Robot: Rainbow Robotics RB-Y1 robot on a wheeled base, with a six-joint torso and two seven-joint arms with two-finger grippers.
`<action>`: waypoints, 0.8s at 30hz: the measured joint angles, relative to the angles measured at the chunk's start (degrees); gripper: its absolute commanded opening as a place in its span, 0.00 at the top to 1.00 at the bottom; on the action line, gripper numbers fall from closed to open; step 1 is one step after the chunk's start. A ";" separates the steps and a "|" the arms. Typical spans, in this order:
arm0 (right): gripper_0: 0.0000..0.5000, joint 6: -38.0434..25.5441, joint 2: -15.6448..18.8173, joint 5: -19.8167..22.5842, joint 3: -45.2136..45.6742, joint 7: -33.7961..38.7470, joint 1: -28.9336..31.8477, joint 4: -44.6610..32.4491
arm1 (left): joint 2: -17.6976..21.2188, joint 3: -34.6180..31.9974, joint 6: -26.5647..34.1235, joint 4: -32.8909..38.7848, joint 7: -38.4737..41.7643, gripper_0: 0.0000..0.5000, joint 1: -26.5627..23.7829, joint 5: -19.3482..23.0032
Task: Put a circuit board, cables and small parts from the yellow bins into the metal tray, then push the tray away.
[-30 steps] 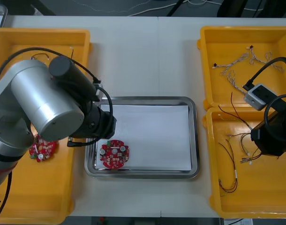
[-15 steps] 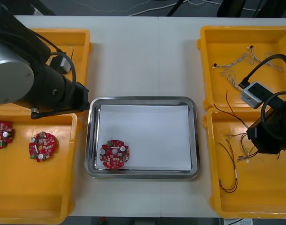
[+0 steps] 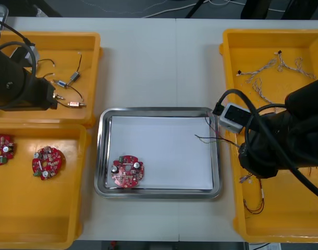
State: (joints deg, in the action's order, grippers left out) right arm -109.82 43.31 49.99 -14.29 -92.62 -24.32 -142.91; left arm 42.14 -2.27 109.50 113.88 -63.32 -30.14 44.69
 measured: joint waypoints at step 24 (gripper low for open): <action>1.00 12.99 -1.46 -9.88 -35.69 -6.00 -20.64 12.99 | 2.52 -2.60 -14.44 -11.77 -0.98 0.00 0.00 -2.76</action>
State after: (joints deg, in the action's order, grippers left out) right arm -96.83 41.86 40.11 -49.97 -98.62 -44.96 -129.92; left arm 44.66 -4.87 95.06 102.11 -64.30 -30.15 41.93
